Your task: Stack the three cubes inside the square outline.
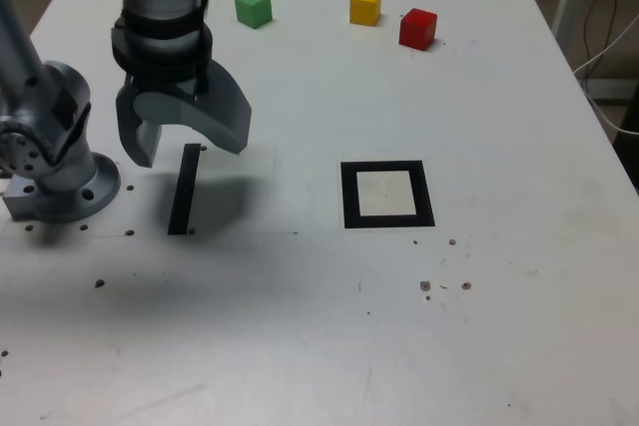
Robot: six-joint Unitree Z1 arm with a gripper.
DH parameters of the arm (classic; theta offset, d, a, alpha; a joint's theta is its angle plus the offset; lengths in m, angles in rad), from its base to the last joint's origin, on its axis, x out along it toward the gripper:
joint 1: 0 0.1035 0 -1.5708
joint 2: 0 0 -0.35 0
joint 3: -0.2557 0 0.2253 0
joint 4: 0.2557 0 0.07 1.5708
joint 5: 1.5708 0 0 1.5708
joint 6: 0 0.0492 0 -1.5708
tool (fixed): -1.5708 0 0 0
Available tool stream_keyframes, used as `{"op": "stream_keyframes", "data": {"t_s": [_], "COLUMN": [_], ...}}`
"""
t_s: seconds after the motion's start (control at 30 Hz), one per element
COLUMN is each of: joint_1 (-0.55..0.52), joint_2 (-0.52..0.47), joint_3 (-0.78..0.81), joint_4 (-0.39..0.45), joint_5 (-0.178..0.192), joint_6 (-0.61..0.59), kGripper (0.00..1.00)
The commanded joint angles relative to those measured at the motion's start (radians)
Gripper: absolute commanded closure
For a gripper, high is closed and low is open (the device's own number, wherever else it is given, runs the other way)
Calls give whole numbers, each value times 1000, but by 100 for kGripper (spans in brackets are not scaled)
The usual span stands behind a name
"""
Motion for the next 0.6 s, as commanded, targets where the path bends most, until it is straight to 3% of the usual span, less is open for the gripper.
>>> {"op": "stream_keyframes", "data": {"t_s": [0.0,0.57], "joint_1": [-1,-1], "joint_2": [-6,-3], "joint_3": [-2,-9], "joint_4": [3,2], "joint_5": [-2,-1], "joint_6": [-1,0], "kGripper": [1,1]}}
